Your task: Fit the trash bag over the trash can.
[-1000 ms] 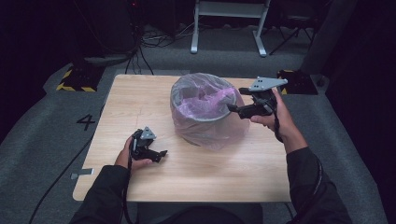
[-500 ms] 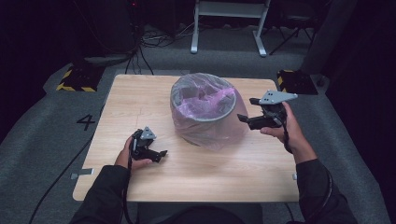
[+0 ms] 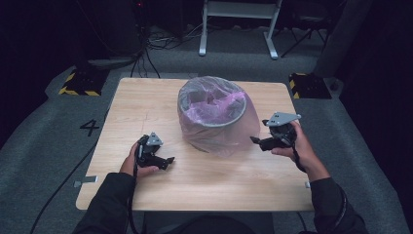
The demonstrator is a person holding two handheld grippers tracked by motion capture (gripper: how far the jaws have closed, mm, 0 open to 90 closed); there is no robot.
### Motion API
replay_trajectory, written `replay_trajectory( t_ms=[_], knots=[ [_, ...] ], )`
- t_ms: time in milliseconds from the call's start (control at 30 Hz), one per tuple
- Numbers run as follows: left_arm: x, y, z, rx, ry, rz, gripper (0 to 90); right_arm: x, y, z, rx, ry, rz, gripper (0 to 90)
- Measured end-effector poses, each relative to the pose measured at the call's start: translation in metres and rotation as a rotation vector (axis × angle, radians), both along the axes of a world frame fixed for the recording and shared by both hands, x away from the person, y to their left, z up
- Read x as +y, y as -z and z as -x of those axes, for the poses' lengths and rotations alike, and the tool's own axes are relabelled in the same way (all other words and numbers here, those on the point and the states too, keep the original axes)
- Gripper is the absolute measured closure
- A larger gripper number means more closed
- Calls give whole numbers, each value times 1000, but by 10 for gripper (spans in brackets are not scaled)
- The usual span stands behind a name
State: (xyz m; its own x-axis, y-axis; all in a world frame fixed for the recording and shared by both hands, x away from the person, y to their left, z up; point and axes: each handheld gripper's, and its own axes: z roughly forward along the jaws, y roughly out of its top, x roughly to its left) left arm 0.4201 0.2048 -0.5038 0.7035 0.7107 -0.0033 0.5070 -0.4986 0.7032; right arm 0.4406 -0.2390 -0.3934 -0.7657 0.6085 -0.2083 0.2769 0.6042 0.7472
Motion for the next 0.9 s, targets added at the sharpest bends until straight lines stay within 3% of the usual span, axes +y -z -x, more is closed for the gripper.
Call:
replay_trajectory(
  t_ms=[333, 600, 900],
  knots=[
    [0, 0, 0, 0, -5, 2, 97, -6, 42, 9, 51, 10, 87, 206],
    [0, 0, 0, 1, -4, 2, 97, -19, 71, 17, 118, 34, 70, 205],
    [0, 0, 0, 1, -4, 2, 96, -36, 97, 26, 181, 75, 15, 205]
  ],
)
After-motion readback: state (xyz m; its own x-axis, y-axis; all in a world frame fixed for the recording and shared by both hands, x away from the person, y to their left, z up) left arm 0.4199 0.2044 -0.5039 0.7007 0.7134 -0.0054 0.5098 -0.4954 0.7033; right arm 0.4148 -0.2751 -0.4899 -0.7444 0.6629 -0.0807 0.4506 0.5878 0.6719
